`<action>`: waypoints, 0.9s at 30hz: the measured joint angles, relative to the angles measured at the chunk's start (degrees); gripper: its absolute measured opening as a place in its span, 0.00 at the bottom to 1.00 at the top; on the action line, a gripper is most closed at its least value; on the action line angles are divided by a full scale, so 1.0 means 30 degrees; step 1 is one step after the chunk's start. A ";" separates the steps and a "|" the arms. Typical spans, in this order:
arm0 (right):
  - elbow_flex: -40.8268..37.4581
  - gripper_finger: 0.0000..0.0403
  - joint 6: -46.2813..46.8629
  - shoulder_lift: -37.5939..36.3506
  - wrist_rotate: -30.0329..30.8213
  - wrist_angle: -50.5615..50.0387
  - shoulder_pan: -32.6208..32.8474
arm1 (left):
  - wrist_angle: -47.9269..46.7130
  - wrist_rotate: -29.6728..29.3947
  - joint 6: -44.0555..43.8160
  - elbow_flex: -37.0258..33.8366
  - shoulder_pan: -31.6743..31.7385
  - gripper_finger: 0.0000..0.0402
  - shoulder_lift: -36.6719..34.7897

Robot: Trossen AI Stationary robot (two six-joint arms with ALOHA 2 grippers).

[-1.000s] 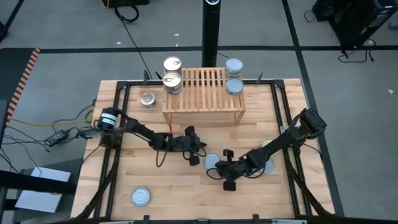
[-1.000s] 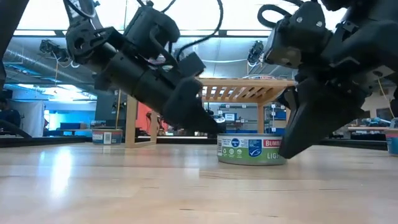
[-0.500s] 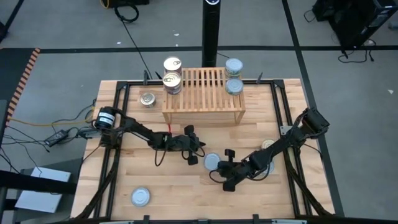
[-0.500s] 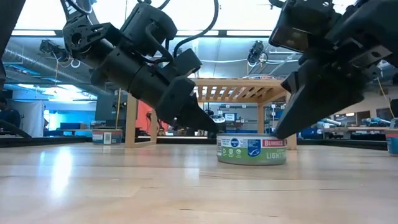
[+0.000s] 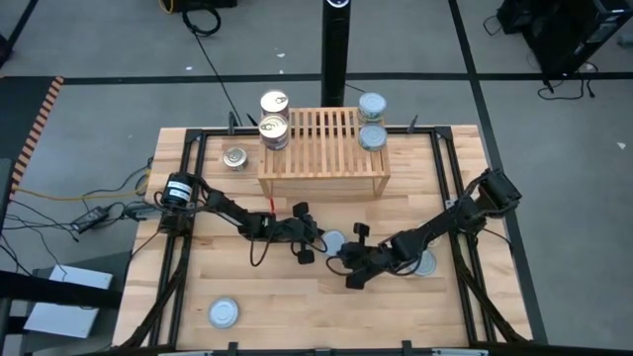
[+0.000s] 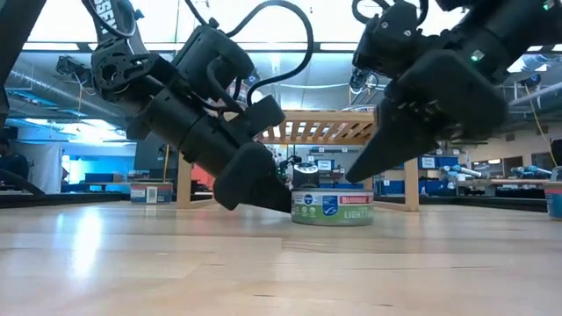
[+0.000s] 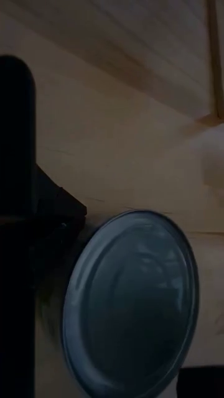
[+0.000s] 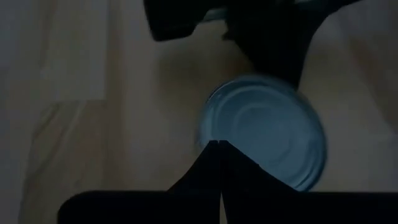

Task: Stack canned seafood by type on shelf
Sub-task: Stack the green tuna can on top of the other green tuna can on the shelf

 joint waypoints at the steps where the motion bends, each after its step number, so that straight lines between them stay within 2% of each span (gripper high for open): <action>1: 0.0000 0.02 -0.0121 0.0000 0.0282 0.0082 0.0014 | 0.0043 0.0021 0.0000 0.0000 0.0000 0.01 0.0000; 4: 0.0043 0.02 -0.0365 0.0000 0.1002 0.0237 0.0035 | 0.0056 0.0035 -0.0007 0.0000 -0.0034 0.01 0.0000; 9: 0.0044 0.02 -0.0904 -0.0294 0.0973 0.0256 0.0110 | -0.0371 -0.0579 0.0268 0.0007 -0.0110 0.01 -0.0007; 11: 0.0056 0.02 -0.1155 -0.0723 -0.0352 0.0119 0.0245 | -0.0385 -0.0639 0.0094 0.0008 -0.0050 0.01 -0.0007; 13: 0.0073 0.02 -0.1275 -0.1000 -0.3249 -0.0124 0.0301 | -0.0379 -0.0630 -0.0217 0.0007 0.0074 0.01 -0.0007; 15: 0.0072 0.02 -0.1079 -0.0987 -0.4843 -0.0324 0.0341 | -0.0386 -0.0527 -0.0325 0.0007 0.0194 0.01 -0.0007; 21: 0.0015 0.02 -0.1167 -0.0436 -0.3872 -0.0745 -0.0076 | 0.0478 -0.0526 -0.0313 0.0025 0.0759 0.01 -0.0017; 27: 0.0022 0.02 -0.1300 -0.0291 -0.3926 -0.0585 -0.0680 | 0.0289 -0.0524 -0.0011 0.0441 0.1066 0.01 -0.0022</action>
